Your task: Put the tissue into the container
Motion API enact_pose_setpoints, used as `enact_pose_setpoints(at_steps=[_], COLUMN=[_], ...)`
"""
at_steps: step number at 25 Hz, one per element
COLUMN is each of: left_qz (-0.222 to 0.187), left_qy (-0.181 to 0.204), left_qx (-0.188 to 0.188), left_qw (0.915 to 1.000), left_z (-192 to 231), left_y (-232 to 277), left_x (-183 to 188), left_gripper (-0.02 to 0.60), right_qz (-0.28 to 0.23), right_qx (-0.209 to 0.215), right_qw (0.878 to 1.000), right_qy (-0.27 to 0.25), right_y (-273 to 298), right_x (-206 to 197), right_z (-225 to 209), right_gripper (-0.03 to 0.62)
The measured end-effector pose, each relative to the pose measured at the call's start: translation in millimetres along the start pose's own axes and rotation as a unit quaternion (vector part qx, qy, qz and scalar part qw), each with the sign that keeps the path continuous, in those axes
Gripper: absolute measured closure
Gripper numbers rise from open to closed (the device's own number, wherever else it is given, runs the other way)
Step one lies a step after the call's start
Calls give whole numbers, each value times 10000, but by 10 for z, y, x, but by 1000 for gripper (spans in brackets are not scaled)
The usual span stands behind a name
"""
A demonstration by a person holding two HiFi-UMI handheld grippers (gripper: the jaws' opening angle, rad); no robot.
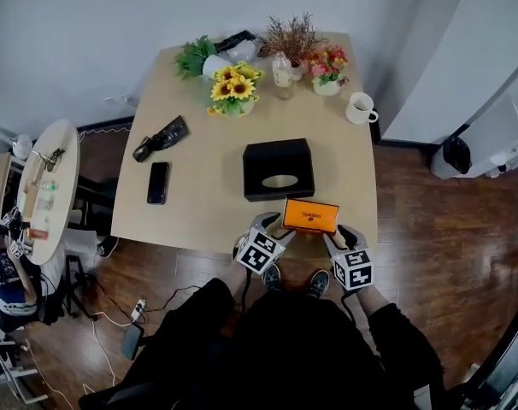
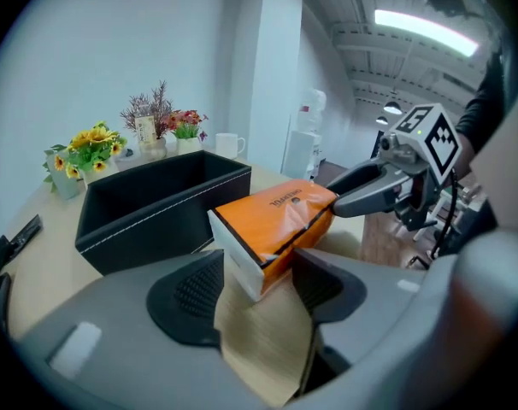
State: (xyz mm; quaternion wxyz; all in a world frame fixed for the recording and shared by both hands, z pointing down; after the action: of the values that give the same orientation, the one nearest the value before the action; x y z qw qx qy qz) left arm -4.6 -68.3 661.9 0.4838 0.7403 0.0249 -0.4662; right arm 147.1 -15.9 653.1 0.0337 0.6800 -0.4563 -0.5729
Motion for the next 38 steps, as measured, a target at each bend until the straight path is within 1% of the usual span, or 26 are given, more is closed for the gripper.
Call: enact_pose_setpoints(at_steps=[1, 4, 6, 11, 15, 17, 20, 24, 28, 30, 33, 38], left_qz=[-27, -93, -83, 28, 100, 65, -123, -322, -327, -347, -450, -555], left_qy=[54, 312, 366, 371, 308, 257, 281, 271, 156, 162, 193, 94], left_qx=[-69, -155, -174, -203, -208, -252, -284, -135, 15, 120, 380, 809], left_qw=[10000, 9994, 9991, 9991, 9993, 9993, 9991, 9990, 9993, 9992, 9981, 9951], left_z=[-13, -62, -76, -73, -93, -112, -141, -151, -129, -94, -20, 73], left_y=[11, 30, 27, 18, -64, -172, -422, -795, -1158, -1333, -1556, -1814], left_x=[17, 52, 48, 61, 81, 132, 248, 350, 426, 481, 607, 893], left_gripper=[347, 391, 411, 425, 425, 425, 426, 428, 430, 430, 431, 434], right_qz=[8, 58, 105, 202, 212, 154, 73, 66, 60, 16, -103, -205], right_qx=[12, 7, 24, 19, 91, 155, 257, 403, 610, 756, 941, 1065], right_qw=[10000, 9999, 9999, 9997, 9997, 9997, 9996, 9985, 9964, 9949, 9921, 9877], right_qy=[20, 105, 122, 97, 122, 96, -108, -373, -584, -671, -818, -1128], right_y=[11, 23, 18, 24, -25, -104, -291, -498, -647, -709, -789, -927], right_x=[15, 14, 1, 23, 55, 101, 221, 415, 618, 724, 912, 1305], right_z=[3, -4, -1, -6, 39, 86, 221, 472, 719, 838, 970, 1076], right_gripper=[452, 475, 488, 493, 494, 495, 497, 497, 498, 499, 502, 505])
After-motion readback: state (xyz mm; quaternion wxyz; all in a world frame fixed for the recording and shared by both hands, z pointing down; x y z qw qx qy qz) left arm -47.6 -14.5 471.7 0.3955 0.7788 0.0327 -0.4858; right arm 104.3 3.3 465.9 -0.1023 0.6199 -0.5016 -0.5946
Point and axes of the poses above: the fingertips, and each gripper's own axes: y forward along the fingers, z to its left, x out of its top, the point moved 4 cm from there along -y, backward along the fingers, and after that the axes turned 15 degrees about x, right-handed, at the moved point
